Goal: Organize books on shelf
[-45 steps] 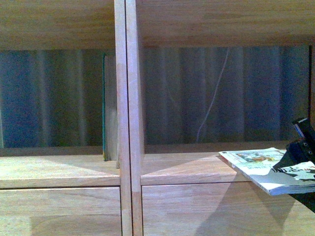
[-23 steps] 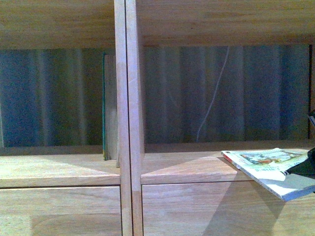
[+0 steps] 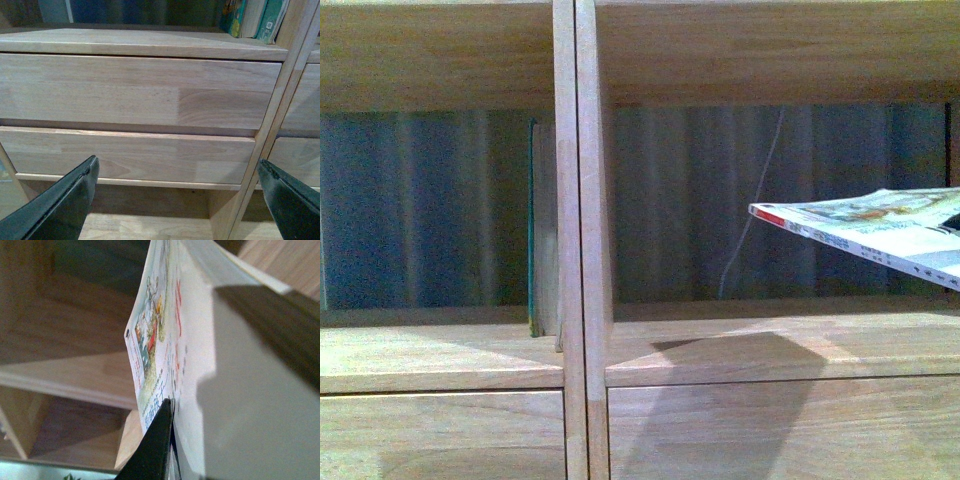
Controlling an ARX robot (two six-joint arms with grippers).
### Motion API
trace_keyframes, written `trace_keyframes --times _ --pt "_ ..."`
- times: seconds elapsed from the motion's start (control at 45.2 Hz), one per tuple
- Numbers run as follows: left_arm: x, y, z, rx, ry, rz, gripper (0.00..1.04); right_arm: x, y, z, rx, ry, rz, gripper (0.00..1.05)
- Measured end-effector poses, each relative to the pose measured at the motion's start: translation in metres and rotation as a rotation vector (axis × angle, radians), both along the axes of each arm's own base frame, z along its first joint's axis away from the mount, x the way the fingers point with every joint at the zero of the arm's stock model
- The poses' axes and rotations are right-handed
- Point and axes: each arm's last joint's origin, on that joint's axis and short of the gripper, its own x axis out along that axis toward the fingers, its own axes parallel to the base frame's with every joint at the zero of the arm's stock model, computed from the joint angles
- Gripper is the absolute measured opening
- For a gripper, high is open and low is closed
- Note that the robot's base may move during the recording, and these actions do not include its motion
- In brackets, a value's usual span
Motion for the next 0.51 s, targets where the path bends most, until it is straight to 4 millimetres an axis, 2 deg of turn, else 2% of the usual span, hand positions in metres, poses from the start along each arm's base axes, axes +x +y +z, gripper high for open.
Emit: trace_keyframes --times 0.111,0.199,0.464,0.508 --pt "0.000 0.000 0.000 0.000 0.000 0.000 0.97 -0.020 0.019 0.009 -0.003 -0.048 0.082 0.11" --pt "0.000 0.000 0.000 0.000 0.000 0.000 0.97 -0.028 0.035 0.014 -0.014 -0.078 0.139 0.11" --pt "0.000 0.000 0.000 0.000 0.001 0.002 0.97 -0.025 0.066 0.010 -0.048 -0.088 0.224 0.11" --pt "0.001 0.001 -0.001 -0.034 0.061 0.092 0.97 -0.023 0.070 0.009 -0.054 -0.085 0.230 0.11"
